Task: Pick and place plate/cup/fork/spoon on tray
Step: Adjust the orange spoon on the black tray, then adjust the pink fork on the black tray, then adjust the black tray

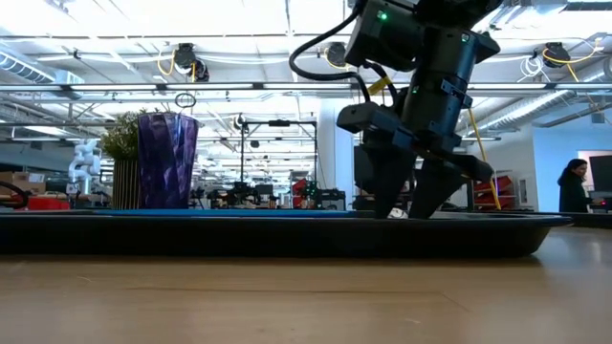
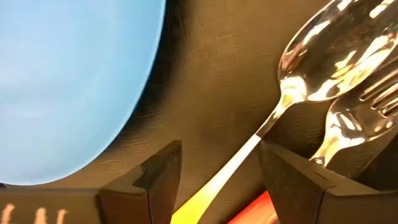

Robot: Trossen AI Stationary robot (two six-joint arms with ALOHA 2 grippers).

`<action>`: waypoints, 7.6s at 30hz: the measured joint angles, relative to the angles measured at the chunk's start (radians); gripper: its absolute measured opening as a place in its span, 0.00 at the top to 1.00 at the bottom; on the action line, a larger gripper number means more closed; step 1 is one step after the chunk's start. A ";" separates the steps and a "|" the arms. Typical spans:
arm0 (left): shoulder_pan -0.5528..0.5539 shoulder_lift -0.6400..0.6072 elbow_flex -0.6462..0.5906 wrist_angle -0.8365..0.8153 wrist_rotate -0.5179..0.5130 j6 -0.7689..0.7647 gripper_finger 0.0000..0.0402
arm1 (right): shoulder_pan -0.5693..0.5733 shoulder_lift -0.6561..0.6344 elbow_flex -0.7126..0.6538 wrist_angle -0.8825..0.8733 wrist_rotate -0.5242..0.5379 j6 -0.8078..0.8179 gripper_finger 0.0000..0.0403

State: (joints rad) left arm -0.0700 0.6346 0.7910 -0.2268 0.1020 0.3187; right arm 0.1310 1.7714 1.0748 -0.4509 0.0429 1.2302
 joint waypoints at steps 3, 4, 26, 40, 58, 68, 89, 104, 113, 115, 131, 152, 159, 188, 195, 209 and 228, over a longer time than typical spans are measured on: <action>0.000 0.000 0.000 0.000 0.000 0.000 0.56 | 0.000 0.000 0.000 0.010 -0.001 -0.005 0.50; 0.000 0.000 0.000 0.000 0.000 0.000 0.56 | 0.000 0.000 0.000 0.010 -0.001 -0.007 0.50; 0.000 0.000 0.000 0.000 0.000 0.000 0.56 | -0.001 -0.002 0.000 0.055 0.000 -0.020 0.50; 0.000 0.000 0.000 0.000 0.000 0.000 0.56 | -0.023 -0.002 0.000 0.004 0.007 -0.051 0.50; 0.000 0.000 0.000 -0.001 0.000 0.000 0.56 | -0.063 -0.002 0.000 -0.006 0.006 -0.115 0.50; 0.000 0.000 0.000 -0.001 0.000 0.000 0.56 | -0.063 -0.002 0.000 0.031 0.007 -0.108 0.50; 0.000 0.000 0.000 -0.001 0.000 0.000 0.56 | -0.061 -0.002 0.000 0.028 -0.018 -0.095 0.50; 0.000 0.000 0.000 -0.001 0.000 0.000 0.56 | -0.061 -0.002 0.001 0.086 -0.018 -0.118 0.50; 0.000 0.000 0.000 -0.001 0.000 0.000 0.56 | -0.074 -0.021 0.001 0.075 -0.020 -0.168 0.50; 0.000 0.000 0.000 -0.001 0.000 0.000 0.56 | -0.079 -0.051 0.000 0.077 -0.016 -0.176 0.50; 0.000 0.000 0.000 -0.003 0.000 0.000 0.56 | -0.117 -0.145 0.002 -0.049 0.120 -0.170 0.50; 0.000 0.000 0.000 0.000 0.000 0.000 0.56 | -0.026 -0.121 0.000 -0.218 0.104 -0.054 0.50; 0.000 0.000 0.000 0.000 0.000 0.006 0.56 | -0.063 -0.121 0.000 -0.276 0.169 -0.093 0.50; 0.000 0.000 0.000 0.000 0.000 0.017 0.56 | -0.126 -0.132 -0.118 -0.083 0.136 -0.133 0.50; 0.000 0.000 0.000 0.000 0.000 0.016 0.56 | -0.126 -0.132 -0.118 -0.074 0.137 -0.144 0.50; 0.000 0.000 0.000 0.000 0.000 0.016 0.56 | -0.144 -0.132 -0.117 -0.032 0.141 -0.171 0.50; 0.000 0.009 0.000 -0.005 0.000 0.017 0.56 | -0.109 -0.409 -0.117 -0.075 0.367 -0.273 0.50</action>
State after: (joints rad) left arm -0.0696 0.6437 0.7906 -0.2313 0.1024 0.3355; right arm 0.0216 1.3627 0.9581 -0.5257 0.4104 0.9573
